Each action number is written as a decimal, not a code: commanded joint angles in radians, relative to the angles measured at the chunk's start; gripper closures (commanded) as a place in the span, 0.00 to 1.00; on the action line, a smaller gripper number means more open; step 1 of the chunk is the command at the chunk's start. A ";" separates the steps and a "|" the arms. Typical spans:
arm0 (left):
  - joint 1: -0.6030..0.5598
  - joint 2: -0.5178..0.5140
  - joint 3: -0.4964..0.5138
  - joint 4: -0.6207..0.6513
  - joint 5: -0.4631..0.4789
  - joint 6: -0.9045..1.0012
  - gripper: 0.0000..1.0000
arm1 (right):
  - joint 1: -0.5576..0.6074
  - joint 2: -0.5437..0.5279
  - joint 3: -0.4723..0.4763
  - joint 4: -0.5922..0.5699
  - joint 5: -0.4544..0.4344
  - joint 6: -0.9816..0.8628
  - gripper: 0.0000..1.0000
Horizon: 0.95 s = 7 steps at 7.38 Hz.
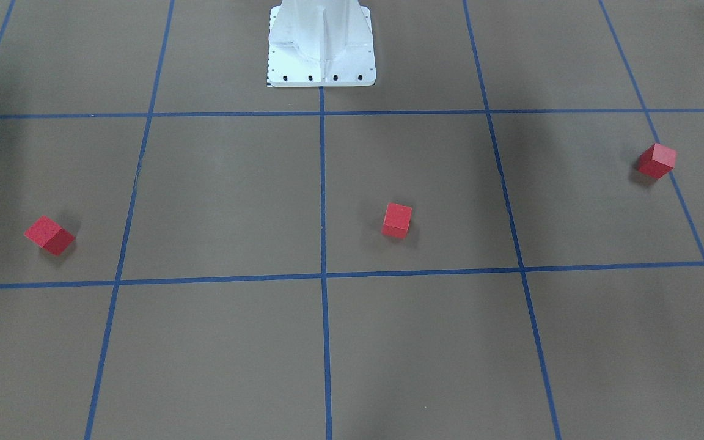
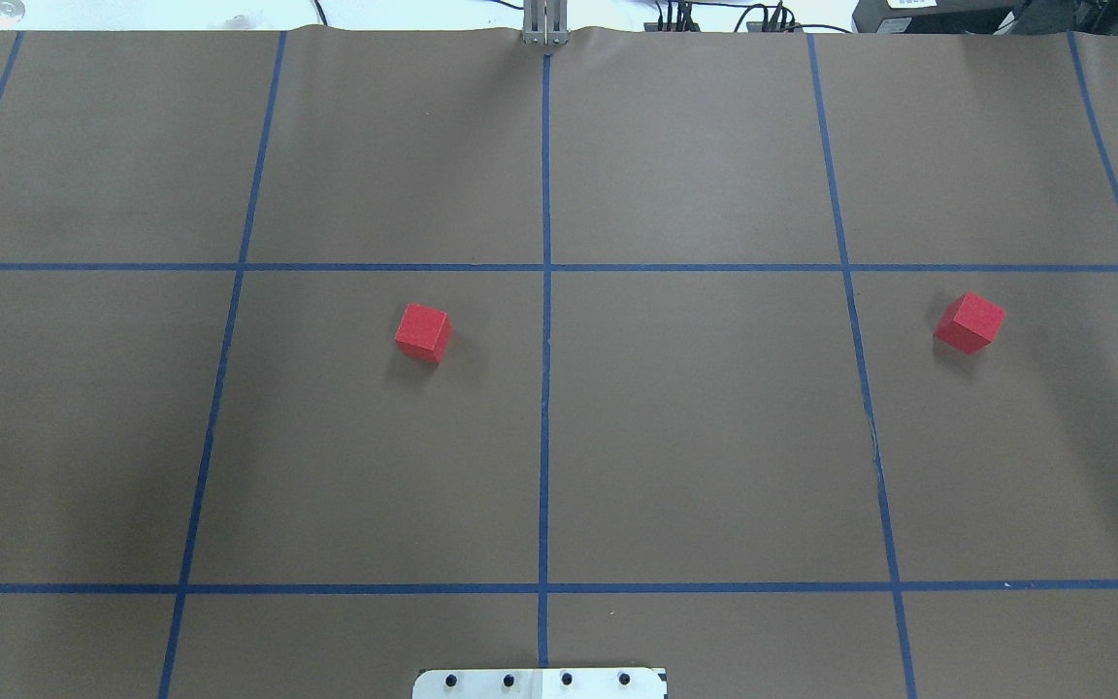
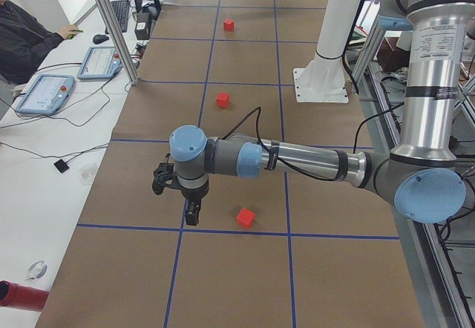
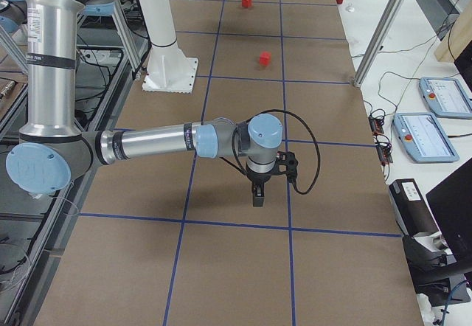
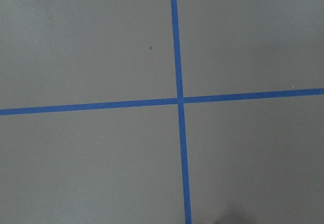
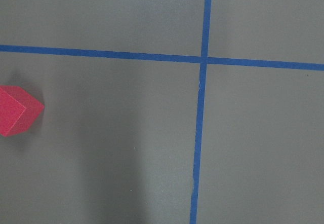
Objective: Form red blocks into L shape at center
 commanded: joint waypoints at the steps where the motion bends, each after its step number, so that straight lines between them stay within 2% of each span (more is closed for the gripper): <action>1: -0.001 0.000 0.002 0.000 0.000 0.002 0.00 | 0.000 -0.001 -0.003 0.001 0.002 0.001 0.01; 2: -0.002 0.006 -0.001 0.003 -0.003 -0.002 0.00 | 0.000 -0.004 -0.003 0.003 0.003 0.003 0.01; 4: 0.008 0.000 -0.004 -0.009 -0.098 -0.008 0.00 | 0.000 -0.007 -0.009 0.004 0.003 0.009 0.01; 6: 0.072 -0.021 -0.004 -0.211 -0.106 -0.018 0.00 | 0.000 0.005 -0.012 0.007 0.021 0.017 0.01; 7: 0.137 -0.081 -0.005 -0.225 -0.101 -0.075 0.00 | -0.002 0.009 -0.006 0.010 0.019 0.015 0.01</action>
